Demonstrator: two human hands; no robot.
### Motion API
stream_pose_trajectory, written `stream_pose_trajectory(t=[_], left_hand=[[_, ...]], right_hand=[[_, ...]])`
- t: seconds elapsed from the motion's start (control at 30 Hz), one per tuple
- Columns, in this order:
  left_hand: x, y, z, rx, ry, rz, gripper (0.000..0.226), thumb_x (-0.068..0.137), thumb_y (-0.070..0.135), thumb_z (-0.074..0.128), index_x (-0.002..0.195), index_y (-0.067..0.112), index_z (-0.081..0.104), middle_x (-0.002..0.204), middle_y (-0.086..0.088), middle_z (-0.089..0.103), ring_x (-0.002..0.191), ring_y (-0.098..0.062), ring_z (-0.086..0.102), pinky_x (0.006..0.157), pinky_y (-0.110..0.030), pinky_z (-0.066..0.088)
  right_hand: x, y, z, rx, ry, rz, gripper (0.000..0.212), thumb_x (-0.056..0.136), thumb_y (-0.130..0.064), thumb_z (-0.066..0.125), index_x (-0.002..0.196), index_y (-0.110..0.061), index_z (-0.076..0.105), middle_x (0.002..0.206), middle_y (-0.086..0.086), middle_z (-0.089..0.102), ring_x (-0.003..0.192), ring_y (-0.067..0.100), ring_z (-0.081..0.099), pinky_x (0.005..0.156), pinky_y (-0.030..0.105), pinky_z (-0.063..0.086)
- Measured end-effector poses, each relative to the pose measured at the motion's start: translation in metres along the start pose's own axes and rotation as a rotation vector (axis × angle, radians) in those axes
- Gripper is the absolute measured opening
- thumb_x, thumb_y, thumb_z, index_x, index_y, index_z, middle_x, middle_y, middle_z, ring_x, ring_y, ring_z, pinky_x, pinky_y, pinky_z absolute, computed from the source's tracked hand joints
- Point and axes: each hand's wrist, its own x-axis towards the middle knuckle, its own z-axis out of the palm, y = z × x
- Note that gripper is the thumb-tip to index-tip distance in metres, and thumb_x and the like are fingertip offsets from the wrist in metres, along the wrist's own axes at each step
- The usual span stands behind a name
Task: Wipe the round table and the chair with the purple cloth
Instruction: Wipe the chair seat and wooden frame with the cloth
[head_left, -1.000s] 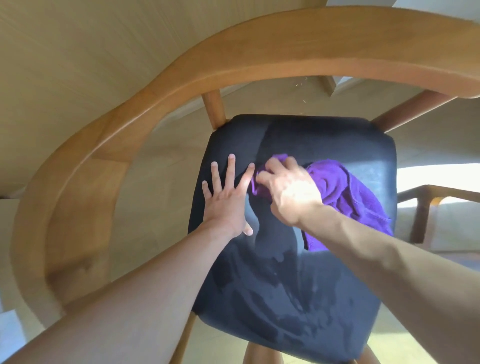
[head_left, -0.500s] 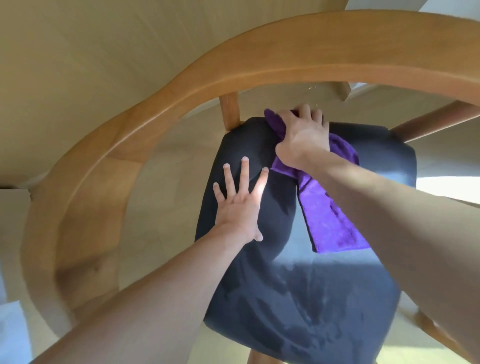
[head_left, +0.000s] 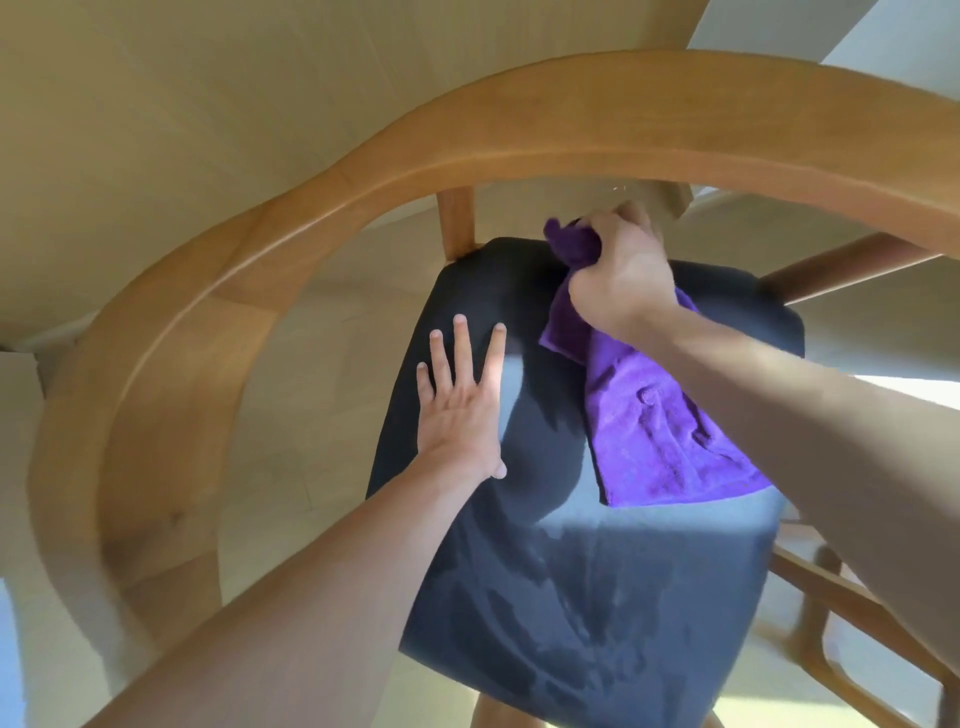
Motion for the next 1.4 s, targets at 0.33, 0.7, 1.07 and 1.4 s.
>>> stream_pose_trajectory(t=[0.33, 0.7, 1.07, 1.4], left_hand=[[-0.002, -0.019, 0.006, -0.118, 0.051, 0.036, 0.173, 0.050, 0.046, 0.100, 0.155, 0.019, -0.034, 0.161, 0.002, -0.043, 0.152, -0.024, -0.032, 0.129, -0.041, -0.001], [-0.007, -0.021, 0.006, -0.155, -0.013, -0.008, 0.161, 0.062, 0.049, 0.094, 0.153, 0.025, -0.037, 0.159, -0.006, -0.046, 0.152, -0.033, -0.031, 0.129, -0.045, -0.001], [-0.007, -0.025, 0.012, -0.195, 0.005, -0.008, 0.162, 0.059, 0.050, 0.095, 0.153, 0.028, -0.035, 0.157, 0.000, -0.049, 0.150, -0.029, -0.036, 0.129, -0.045, -0.002], [-0.005, -0.025, 0.014, -0.248, 0.017, -0.023, 0.162, 0.058, 0.039, 0.099, 0.157, 0.029, -0.029, 0.159, 0.001, -0.045, 0.151, -0.028, -0.035, 0.129, -0.046, -0.004]], right_hand=[[-0.067, -0.004, 0.052, -0.599, -0.413, -0.506, 0.022, 0.084, -0.025, 0.058, 0.103, -0.022, 0.067, 0.110, -0.001, 0.050, 0.102, 0.028, 0.046, 0.071, 0.035, 0.034], [0.031, -0.016, 0.013, -0.018, -0.089, 0.105, 0.052, 0.084, -0.010, 0.050, 0.135, -0.016, 0.054, 0.138, 0.009, 0.041, 0.127, 0.034, 0.038, 0.110, 0.035, 0.032], [-0.084, 0.025, 0.053, -0.379, -0.321, -0.543, 0.050, 0.057, -0.001, 0.061, 0.101, -0.015, 0.079, 0.116, -0.003, 0.073, 0.118, 0.031, 0.055, 0.086, 0.036, 0.040], [0.010, -0.033, 0.023, 0.159, 0.194, -0.004, 0.048, 0.070, -0.009, 0.044, 0.111, -0.012, 0.068, 0.116, 0.006, 0.064, 0.111, 0.030, 0.055, 0.098, 0.031, 0.043]])
